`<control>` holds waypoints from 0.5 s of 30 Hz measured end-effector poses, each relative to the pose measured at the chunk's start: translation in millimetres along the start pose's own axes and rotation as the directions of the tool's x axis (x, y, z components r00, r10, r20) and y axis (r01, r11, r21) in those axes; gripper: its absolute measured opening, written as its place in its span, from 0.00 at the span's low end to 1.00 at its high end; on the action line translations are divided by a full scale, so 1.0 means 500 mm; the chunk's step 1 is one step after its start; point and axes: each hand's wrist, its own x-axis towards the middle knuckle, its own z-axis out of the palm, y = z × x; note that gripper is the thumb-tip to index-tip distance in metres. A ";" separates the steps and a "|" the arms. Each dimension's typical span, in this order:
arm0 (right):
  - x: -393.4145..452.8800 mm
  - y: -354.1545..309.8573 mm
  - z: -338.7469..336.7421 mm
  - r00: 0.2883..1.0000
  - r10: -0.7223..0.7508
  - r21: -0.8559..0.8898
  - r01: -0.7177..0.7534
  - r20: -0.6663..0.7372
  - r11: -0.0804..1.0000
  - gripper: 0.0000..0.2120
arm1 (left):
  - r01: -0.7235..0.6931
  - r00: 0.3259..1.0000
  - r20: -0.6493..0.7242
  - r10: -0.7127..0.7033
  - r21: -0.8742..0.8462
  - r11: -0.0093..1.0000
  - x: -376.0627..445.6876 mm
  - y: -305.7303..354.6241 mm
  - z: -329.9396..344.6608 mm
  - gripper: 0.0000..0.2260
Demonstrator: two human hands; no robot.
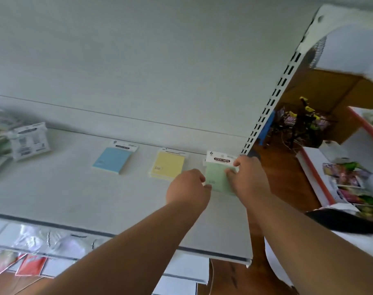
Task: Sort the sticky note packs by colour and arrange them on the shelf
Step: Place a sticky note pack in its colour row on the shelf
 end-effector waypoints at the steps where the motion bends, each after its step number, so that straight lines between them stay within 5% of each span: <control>1: -0.002 -0.006 -0.002 1.000 -0.007 -0.020 0.006 -0.015 1.000 0.09 | 0.002 1.000 -0.009 -0.002 0.005 1.000 0.000 0.000 -0.001 0.12; 8: -0.049 -0.093 0.008 0.986 -0.158 0.004 0.159 -0.045 0.987 0.08 | 0.000 0.999 -0.047 -0.002 -0.039 0.999 -0.036 -0.040 -0.043 0.11; 15: -0.117 -0.366 0.095 0.951 -0.302 0.175 0.308 -0.059 0.935 0.06 | 0.060 0.982 -0.174 -0.068 -0.049 0.997 -0.079 -0.252 -0.236 0.09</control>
